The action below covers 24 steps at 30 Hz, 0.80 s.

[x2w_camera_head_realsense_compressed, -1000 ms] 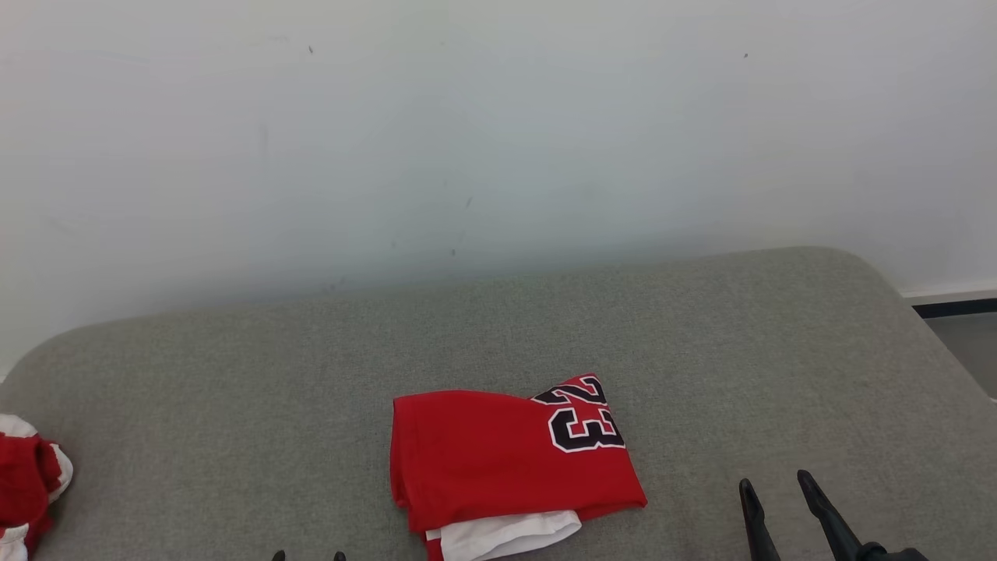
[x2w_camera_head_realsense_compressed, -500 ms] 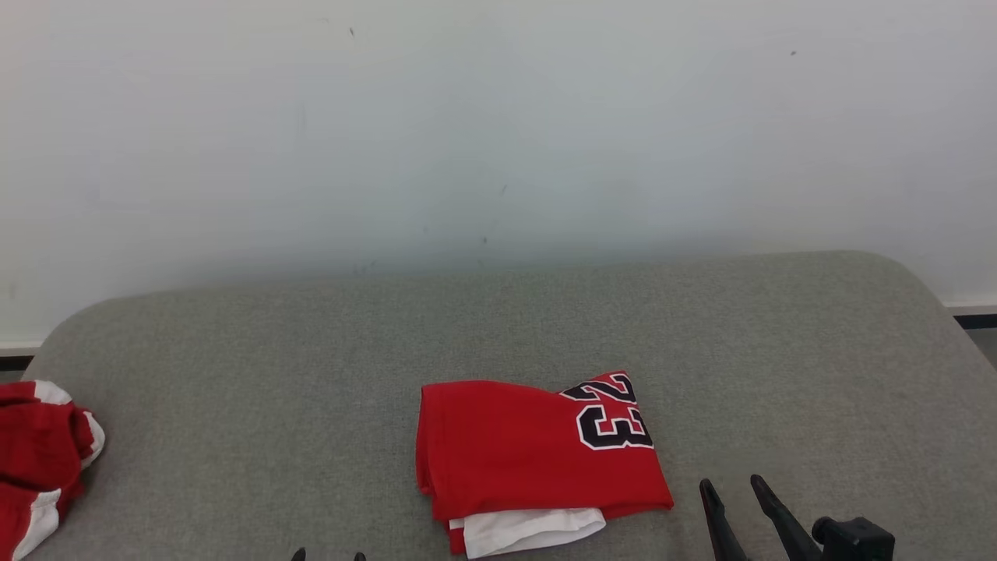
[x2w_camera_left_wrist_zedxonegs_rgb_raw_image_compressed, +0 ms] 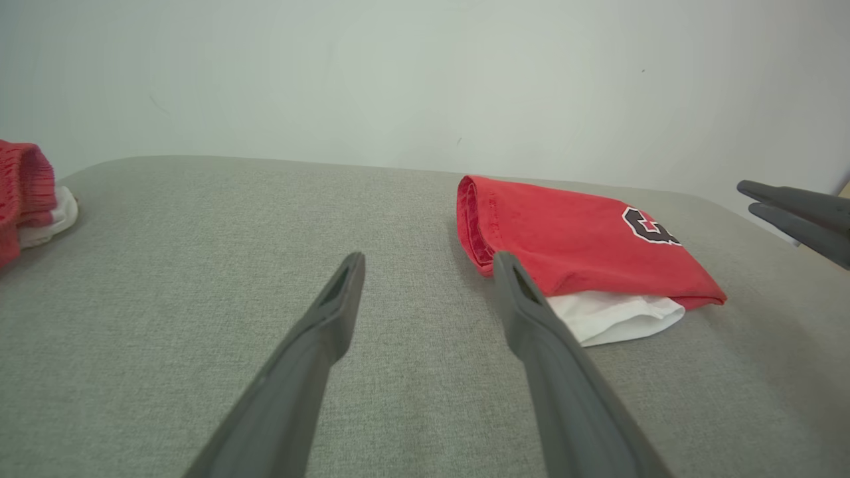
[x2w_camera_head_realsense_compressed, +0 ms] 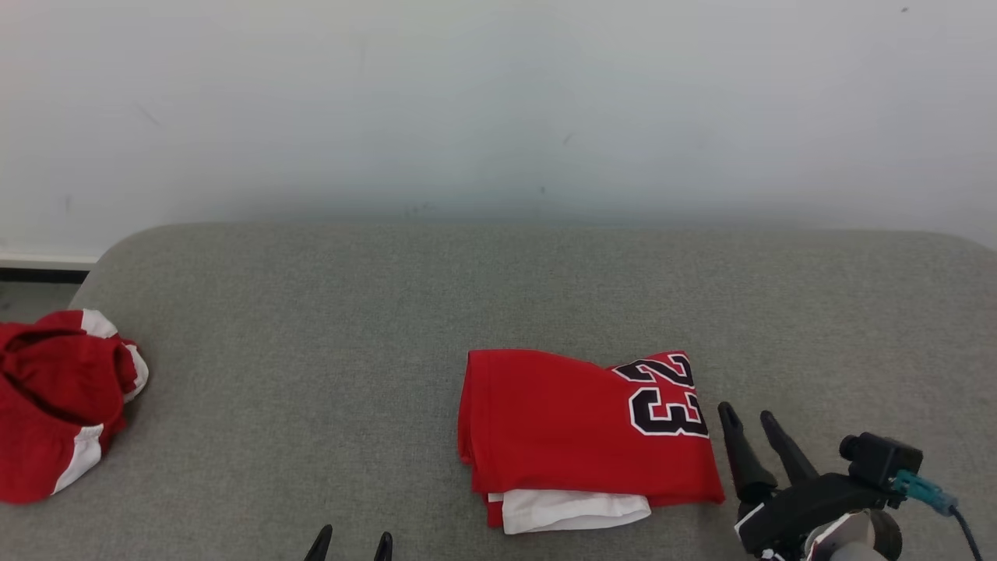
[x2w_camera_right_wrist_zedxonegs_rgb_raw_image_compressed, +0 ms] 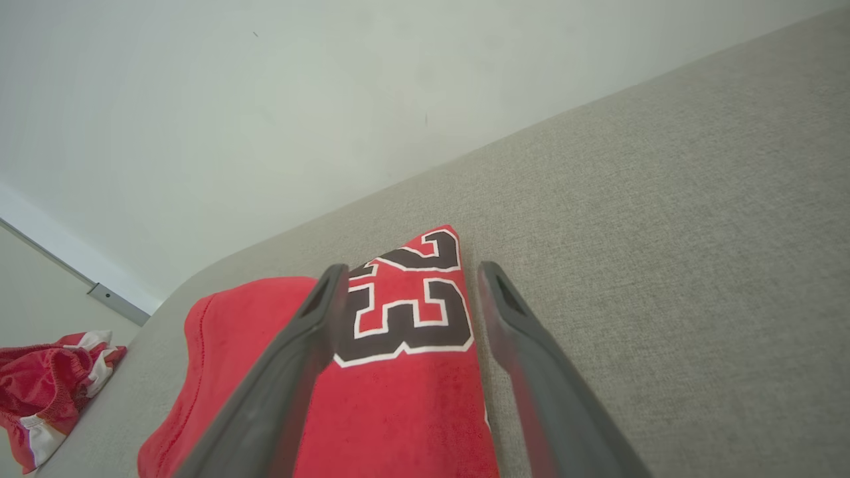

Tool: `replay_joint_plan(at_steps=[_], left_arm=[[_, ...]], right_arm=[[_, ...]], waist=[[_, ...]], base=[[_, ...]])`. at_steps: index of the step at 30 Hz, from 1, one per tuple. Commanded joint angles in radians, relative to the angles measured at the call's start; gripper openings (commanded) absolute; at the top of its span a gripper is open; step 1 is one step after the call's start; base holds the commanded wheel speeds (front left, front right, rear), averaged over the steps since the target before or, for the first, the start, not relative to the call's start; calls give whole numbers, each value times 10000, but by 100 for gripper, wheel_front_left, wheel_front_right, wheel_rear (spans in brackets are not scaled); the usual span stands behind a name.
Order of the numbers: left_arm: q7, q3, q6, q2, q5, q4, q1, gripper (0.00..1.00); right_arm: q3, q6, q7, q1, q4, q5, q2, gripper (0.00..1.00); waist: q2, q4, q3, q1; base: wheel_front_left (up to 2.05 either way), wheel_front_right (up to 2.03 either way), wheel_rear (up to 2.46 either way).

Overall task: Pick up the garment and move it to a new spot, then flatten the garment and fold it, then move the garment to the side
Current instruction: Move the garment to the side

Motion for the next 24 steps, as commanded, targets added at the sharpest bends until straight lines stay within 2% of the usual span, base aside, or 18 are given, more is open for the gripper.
replay_joint_plan(at_steps=[1,11,24], left_arm=[[-41,-15,-2,3,14,6,-100,100],[-41,-227,11,0,27,-16,-451,100],[-41,-418,128,1,-56,-52,-924,100]], right_arm=[[61,2,-9,-127,63,180,-194,100],[1676,2,-9,-1023,658,2436,-1085,100],[3435,2,134,-2008,1187,4132,-1638,100]], waist=[[0,302,310,-1],[0,712,938,-1],[0,905,1645,-1]], base=[[0,0,0],[0,0,0],[0,0,0]])
